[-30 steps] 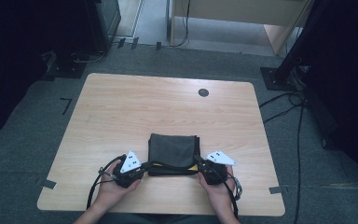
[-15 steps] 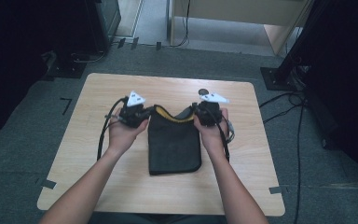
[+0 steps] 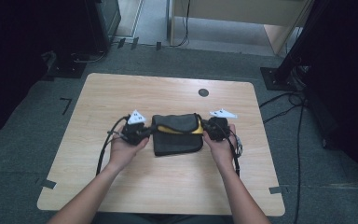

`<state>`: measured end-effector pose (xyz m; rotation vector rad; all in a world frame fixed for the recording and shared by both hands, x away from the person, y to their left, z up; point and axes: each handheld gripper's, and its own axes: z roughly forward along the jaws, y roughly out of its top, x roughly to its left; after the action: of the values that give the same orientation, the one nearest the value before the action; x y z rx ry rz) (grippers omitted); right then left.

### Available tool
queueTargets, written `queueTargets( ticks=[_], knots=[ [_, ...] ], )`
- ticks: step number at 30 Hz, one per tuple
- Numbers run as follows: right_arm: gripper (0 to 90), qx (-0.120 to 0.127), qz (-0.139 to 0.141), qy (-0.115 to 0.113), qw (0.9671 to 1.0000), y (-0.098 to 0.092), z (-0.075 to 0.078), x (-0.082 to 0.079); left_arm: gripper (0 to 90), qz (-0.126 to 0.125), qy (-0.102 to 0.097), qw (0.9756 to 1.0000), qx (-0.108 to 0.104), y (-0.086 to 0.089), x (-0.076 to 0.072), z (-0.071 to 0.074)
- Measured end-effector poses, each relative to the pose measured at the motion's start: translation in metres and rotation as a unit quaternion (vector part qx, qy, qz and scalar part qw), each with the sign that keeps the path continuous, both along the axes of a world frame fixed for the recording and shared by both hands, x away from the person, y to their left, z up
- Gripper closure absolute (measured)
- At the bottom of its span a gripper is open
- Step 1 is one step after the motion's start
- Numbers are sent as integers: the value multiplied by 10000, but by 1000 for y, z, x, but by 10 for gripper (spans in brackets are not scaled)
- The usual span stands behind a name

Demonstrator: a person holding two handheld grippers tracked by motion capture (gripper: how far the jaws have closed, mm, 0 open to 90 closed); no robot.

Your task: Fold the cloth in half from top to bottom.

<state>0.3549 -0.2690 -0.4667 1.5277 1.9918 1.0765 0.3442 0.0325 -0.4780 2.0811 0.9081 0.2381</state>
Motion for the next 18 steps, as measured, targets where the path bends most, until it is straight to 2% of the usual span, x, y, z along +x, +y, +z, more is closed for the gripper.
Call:
queueTargets(
  ticks=[1,2,3,4,5,6,8,9,11,14,18],
  knots=[
    [844,5,36,135,9999,-2,-7,-3,876,-97,127,9998,117,-3,-6,-9],
    [809,-13,62,267,9996,-3,-14,-5,867,-210,200,9990,345,-5,-10,-17],
    [796,-92,88,351,9993,-6,-20,-7,860,-230,183,9983,511,-6,-15,-23],
    [770,-153,76,384,9991,-8,-24,-11,856,-273,172,9978,586,-6,-18,-28],
    [745,-152,57,403,9991,-12,-26,-13,859,-256,153,9982,518,-5,-20,-29],
    [735,-49,31,425,9991,-16,-26,-15,860,-242,190,9984,469,-3,-21,-29],
    [708,279,-8,485,9984,-21,-26,-21,862,-246,226,9984,451,-2,-21,-28],
    [693,382,64,531,9978,-20,-27,-23,863,-255,202,9984,466,-2,-21,-28],
    [660,324,309,652,9969,-13,-32,-27,865,-228,221,9984,460,-3,-21,-28],
    [696,-34,313,536,9981,-2,-37,-30,897,-115,213,9988,419,-1,-19,-27],
    [804,-12,223,557,9982,-1,-37,-36,900,-182,153,9987,440,2,-20,-25]
  ],
)
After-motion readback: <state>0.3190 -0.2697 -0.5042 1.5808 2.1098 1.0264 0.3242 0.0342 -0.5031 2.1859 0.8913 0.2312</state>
